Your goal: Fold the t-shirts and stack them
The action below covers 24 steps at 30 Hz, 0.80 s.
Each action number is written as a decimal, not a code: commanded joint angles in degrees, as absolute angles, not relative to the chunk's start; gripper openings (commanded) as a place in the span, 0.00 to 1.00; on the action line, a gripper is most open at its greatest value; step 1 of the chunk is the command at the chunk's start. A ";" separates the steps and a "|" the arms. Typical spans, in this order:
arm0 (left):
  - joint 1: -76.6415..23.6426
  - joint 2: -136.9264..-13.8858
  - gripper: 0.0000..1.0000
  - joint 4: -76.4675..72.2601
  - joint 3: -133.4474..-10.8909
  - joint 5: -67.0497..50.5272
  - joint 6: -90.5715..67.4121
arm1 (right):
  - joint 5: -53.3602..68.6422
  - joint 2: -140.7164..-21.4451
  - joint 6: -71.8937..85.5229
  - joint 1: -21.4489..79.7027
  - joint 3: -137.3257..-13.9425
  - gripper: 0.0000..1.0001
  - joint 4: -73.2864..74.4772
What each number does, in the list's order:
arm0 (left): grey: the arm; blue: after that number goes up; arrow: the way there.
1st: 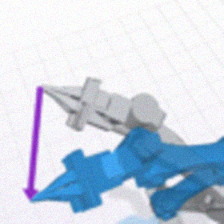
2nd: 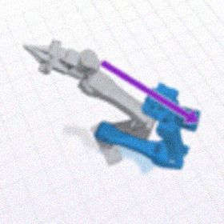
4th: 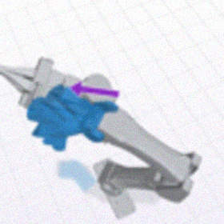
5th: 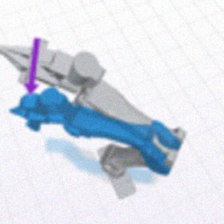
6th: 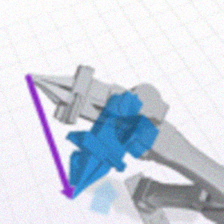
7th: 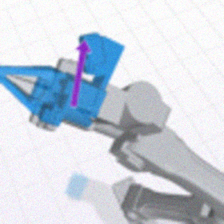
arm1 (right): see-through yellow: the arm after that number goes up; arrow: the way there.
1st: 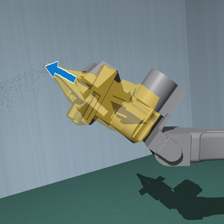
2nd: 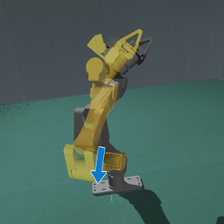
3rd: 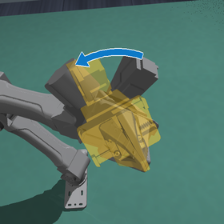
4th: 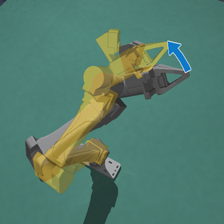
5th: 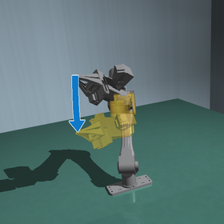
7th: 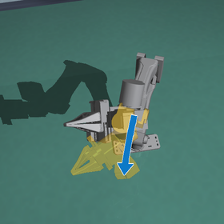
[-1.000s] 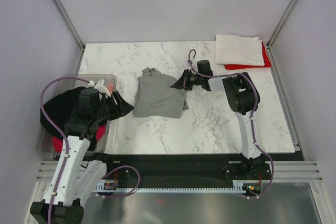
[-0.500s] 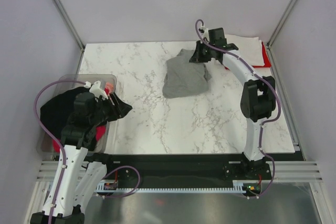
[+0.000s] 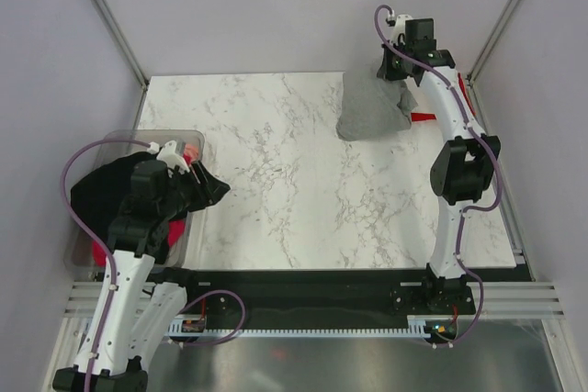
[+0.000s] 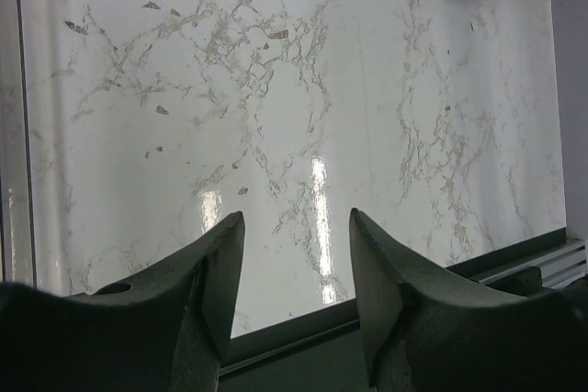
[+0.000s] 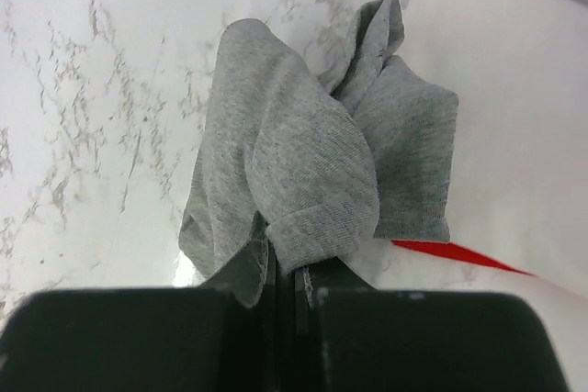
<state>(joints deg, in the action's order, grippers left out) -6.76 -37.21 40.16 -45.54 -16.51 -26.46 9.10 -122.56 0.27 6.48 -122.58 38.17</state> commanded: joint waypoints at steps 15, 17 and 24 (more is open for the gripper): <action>-6.59 -39.46 0.54 38.41 -45.18 -15.56 -24.43 | 8.79 -130.60 -5.98 -2.63 -141.76 0.00 37.27; -6.59 -39.38 0.54 38.41 -45.18 -15.47 -24.43 | 8.96 -131.65 -5.45 -3.95 -143.25 0.00 36.48; -6.59 -39.90 0.54 38.50 -45.09 -15.29 -24.61 | 8.70 -133.94 -5.27 -6.68 -144.49 0.00 32.27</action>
<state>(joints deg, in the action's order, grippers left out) -6.76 -39.55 40.18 -45.52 -16.23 -26.46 9.02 -132.66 -4.49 -5.26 -141.56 38.72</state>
